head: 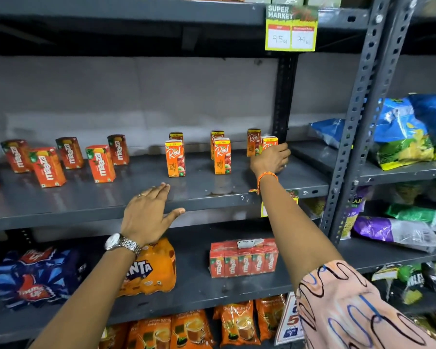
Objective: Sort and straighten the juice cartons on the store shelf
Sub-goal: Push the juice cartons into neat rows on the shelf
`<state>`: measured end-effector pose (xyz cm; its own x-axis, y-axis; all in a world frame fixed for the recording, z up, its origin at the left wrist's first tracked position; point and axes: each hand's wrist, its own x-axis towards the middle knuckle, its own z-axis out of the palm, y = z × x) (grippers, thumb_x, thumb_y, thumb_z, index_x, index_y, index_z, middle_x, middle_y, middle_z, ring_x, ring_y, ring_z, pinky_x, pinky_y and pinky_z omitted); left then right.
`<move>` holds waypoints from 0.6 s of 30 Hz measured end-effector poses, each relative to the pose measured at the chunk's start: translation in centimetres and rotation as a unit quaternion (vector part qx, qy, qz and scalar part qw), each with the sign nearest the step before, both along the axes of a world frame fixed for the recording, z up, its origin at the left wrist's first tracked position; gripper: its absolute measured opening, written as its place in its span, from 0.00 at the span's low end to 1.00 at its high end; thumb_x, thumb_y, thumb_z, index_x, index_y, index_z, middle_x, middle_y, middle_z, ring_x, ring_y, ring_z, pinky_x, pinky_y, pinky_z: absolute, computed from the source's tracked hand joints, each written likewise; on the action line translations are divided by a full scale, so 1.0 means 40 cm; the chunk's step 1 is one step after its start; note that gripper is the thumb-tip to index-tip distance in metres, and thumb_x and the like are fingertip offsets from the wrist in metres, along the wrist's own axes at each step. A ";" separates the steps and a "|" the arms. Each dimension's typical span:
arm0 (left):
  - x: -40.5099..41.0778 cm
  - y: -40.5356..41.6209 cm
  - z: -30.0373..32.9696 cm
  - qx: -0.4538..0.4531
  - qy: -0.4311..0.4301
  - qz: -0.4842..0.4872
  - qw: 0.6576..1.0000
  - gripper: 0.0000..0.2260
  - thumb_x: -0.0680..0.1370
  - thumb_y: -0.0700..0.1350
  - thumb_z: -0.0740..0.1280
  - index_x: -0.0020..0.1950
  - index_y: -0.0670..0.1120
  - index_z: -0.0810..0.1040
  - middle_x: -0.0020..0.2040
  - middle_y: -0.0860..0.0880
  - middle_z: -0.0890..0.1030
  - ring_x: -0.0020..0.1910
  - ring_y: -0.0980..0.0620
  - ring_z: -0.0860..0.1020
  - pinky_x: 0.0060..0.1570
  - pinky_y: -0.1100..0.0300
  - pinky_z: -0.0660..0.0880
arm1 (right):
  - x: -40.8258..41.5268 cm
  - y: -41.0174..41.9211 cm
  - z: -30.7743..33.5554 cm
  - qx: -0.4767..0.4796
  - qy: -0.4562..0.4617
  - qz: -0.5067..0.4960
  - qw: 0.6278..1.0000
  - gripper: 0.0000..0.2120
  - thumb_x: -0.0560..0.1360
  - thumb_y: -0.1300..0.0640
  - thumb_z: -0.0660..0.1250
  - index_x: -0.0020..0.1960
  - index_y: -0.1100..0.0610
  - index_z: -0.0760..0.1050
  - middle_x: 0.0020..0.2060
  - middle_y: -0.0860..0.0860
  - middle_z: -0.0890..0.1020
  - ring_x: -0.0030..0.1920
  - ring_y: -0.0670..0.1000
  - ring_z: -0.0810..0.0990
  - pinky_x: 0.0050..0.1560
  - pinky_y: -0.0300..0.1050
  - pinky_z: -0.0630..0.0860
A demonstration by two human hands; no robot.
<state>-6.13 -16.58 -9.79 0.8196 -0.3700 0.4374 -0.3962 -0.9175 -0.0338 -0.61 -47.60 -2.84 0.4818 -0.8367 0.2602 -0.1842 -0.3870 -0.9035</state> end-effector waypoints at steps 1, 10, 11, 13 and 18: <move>0.001 -0.001 0.000 0.001 -0.001 0.001 1.000 0.38 0.78 0.70 0.53 0.79 0.46 0.62 0.78 0.46 0.66 0.76 0.46 0.66 0.74 0.50 0.65 | 0.007 -0.009 -0.007 -0.001 0.016 0.013 1.000 0.44 0.68 0.59 0.78 0.75 0.66 0.57 0.73 0.64 0.66 0.74 0.65 0.67 0.74 0.59 0.66; 0.000 -0.001 -0.001 0.002 -0.004 0.011 1.000 0.41 0.75 0.72 0.47 0.79 0.47 0.63 0.78 0.47 0.68 0.76 0.47 0.68 0.72 0.50 0.66 | 0.034 -0.038 -0.029 -0.006 0.041 0.080 0.996 0.32 0.71 0.66 0.74 0.69 0.66 0.62 0.68 0.64 0.74 0.70 0.65 0.73 0.69 0.57 0.73; -0.001 -0.001 0.000 0.001 -0.003 0.012 1.000 0.41 0.75 0.72 0.47 0.79 0.47 0.63 0.77 0.47 0.68 0.76 0.46 0.68 0.72 0.49 0.66 | 0.032 -0.039 -0.028 -0.003 0.043 0.081 0.996 0.32 0.71 0.66 0.74 0.70 0.66 0.62 0.68 0.64 0.74 0.69 0.65 0.73 0.69 0.57 0.73; -0.002 -0.002 0.000 0.001 -0.004 0.014 1.000 0.41 0.75 0.72 0.47 0.79 0.47 0.63 0.77 0.47 0.68 0.76 0.46 0.68 0.72 0.49 0.66 | 0.033 -0.041 -0.029 -0.002 0.044 0.085 0.995 0.33 0.71 0.66 0.75 0.70 0.66 0.62 0.68 0.63 0.74 0.69 0.65 0.73 0.70 0.57 0.73; -0.003 -0.002 -0.001 0.000 0.000 0.014 1.000 0.42 0.74 0.73 0.46 0.80 0.47 0.63 0.78 0.48 0.67 0.76 0.47 0.67 0.73 0.50 0.65 | 0.034 -0.043 -0.027 0.007 0.045 0.090 0.995 0.34 0.70 0.65 0.76 0.70 0.65 0.62 0.68 0.63 0.74 0.70 0.64 0.73 0.70 0.57 0.73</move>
<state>-6.26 -16.66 -9.84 0.8303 -0.3465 0.4364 -0.3695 -0.9286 -0.0342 0.76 -49.34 -3.94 0.6452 -0.7379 0.1981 -0.1938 -0.4089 -0.8917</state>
